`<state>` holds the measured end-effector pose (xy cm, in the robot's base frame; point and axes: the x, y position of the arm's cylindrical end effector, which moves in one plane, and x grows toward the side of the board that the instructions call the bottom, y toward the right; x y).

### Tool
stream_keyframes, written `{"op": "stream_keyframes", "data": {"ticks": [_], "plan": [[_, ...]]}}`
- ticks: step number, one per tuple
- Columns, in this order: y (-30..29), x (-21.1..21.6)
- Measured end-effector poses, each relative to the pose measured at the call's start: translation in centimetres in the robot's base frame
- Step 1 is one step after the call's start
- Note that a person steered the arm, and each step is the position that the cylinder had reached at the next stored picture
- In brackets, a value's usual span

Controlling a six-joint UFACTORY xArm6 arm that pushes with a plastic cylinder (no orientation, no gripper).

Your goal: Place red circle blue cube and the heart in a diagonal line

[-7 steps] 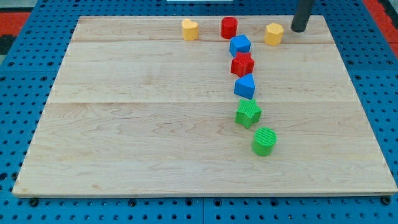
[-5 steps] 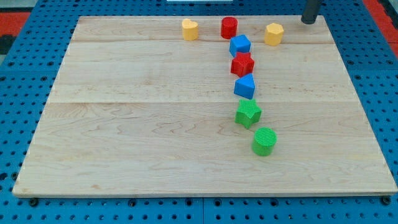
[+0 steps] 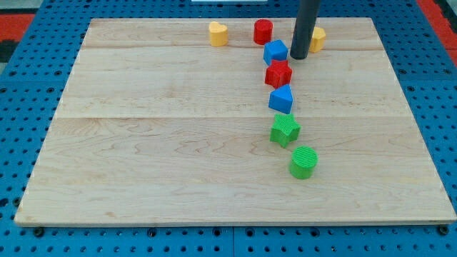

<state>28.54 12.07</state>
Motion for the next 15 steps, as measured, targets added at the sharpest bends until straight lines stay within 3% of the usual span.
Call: {"op": "stream_keyframes", "data": {"ticks": [1,2,3,4,6,8,9,11,13,14,15], "plan": [[-8.1,-1.2],[-11.6,-2.7],[-9.7,-6.2],[-7.0,-6.2],[-11.9,-2.6],[-14.5,-3.0],[-17.2,-5.2],[-15.8,-5.0],[-10.8,-4.4],[-12.9,-0.5],[-22.3,1.8]]}}
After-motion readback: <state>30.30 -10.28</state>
